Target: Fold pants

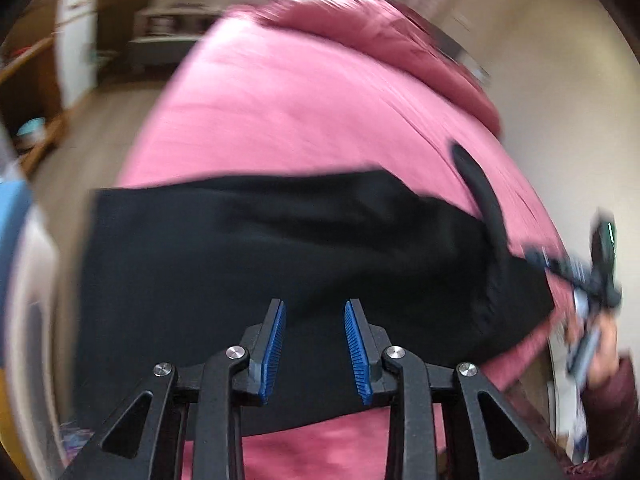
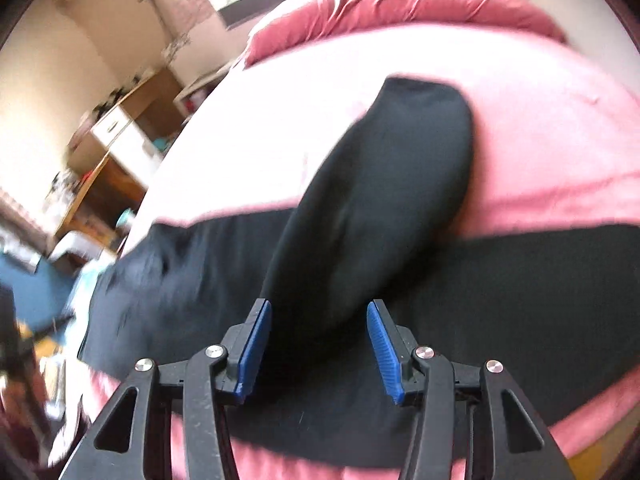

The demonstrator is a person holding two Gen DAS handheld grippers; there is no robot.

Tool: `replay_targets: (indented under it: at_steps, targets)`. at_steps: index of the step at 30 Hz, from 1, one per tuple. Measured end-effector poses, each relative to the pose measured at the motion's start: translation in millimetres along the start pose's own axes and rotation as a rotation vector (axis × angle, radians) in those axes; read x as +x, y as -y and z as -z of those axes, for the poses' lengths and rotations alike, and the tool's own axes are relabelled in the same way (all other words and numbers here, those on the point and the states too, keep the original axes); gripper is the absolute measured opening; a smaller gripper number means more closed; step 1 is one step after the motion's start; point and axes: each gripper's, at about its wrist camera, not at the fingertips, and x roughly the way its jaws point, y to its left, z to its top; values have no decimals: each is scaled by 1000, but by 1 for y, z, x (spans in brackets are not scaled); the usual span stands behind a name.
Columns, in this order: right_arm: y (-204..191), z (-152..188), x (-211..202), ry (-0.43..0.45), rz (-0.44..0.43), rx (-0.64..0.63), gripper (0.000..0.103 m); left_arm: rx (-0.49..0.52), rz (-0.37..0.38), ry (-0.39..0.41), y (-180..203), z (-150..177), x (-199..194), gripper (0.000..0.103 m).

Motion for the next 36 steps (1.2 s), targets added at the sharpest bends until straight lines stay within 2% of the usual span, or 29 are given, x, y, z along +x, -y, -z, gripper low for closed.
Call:
replay_targets:
  at_steps: [3,7,11,15,16,17,19,24,28,32,36]
  targets:
    - [-1,-31,19,10,61,33,51,104,16,-34,34,4,23,31]
    - [-3,-67,61,-14,117,89,51,172,17,-71,62,3,46,31]
    - [-5,-96,110,-68,228,118,51,180,29,-102,67,3,58,31]
    - [-2,-108,150,-159,324,71,50,168,28,-121,65,-1,63,32]
    - [-3,-108,154,-168,358,38,39,165,29,-124,65,-2,65,32]
    - [-3,-107,153,-165,388,7,20,164,32,-126,65,-2,66,32]
    - [0,-108,145,-152,362,3,8,165,35,-128,64,-2,67,32]
    - [31,-97,84,-34,280,87,7,185,39,-140,73,-3,78,32]
    - [75,-72,22,64,203,257,7,229,65,-139,85,0,79,32]
    - [131,-14,-29,125,148,475,7,277,78,-146,95,5,78,33]
    - [168,51,-41,107,129,623,7,320,87,-161,107,13,82,33]
